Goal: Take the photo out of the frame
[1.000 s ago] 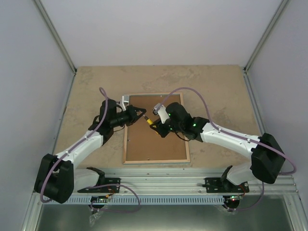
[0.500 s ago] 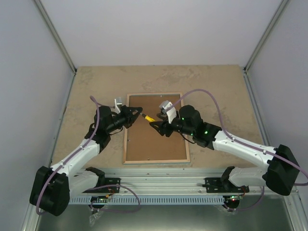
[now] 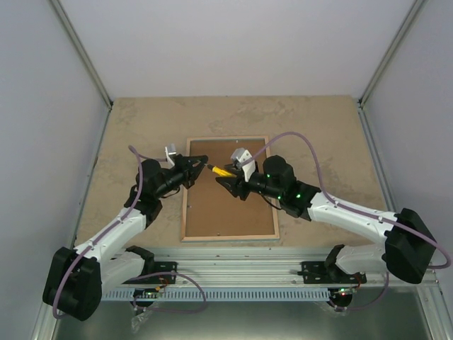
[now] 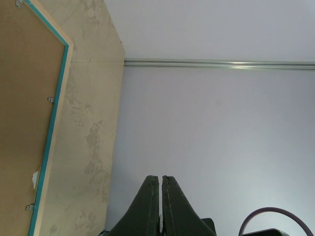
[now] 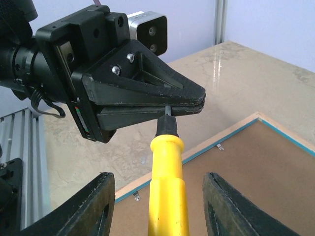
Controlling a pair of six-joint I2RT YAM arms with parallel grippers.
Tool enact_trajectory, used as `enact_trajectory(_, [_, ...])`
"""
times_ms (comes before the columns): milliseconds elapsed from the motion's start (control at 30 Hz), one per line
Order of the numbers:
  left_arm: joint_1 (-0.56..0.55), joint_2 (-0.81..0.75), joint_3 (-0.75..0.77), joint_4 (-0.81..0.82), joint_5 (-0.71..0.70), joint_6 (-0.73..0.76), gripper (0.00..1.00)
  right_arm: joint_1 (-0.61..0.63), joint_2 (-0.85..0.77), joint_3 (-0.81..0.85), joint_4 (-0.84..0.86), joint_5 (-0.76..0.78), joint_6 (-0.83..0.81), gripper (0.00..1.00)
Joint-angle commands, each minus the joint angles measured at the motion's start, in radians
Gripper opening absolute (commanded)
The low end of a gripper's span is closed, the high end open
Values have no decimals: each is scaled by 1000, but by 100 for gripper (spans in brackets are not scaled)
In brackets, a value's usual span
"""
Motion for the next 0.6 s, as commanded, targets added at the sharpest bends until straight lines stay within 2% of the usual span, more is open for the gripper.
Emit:
enact_trajectory(0, [-4, -5, -21, 79, -3, -41, 0, 1, 19, -14, 79, -7, -19, 48])
enact_trajectory(167, [-4, -3, -34, 102, 1, -56, 0, -6, 45, -6, 82, -18, -23, 44])
enact_trajectory(567, [-4, 7, -32, 107, 16, -60, 0, -10, 65, 8, 78, -30, -27, 21])
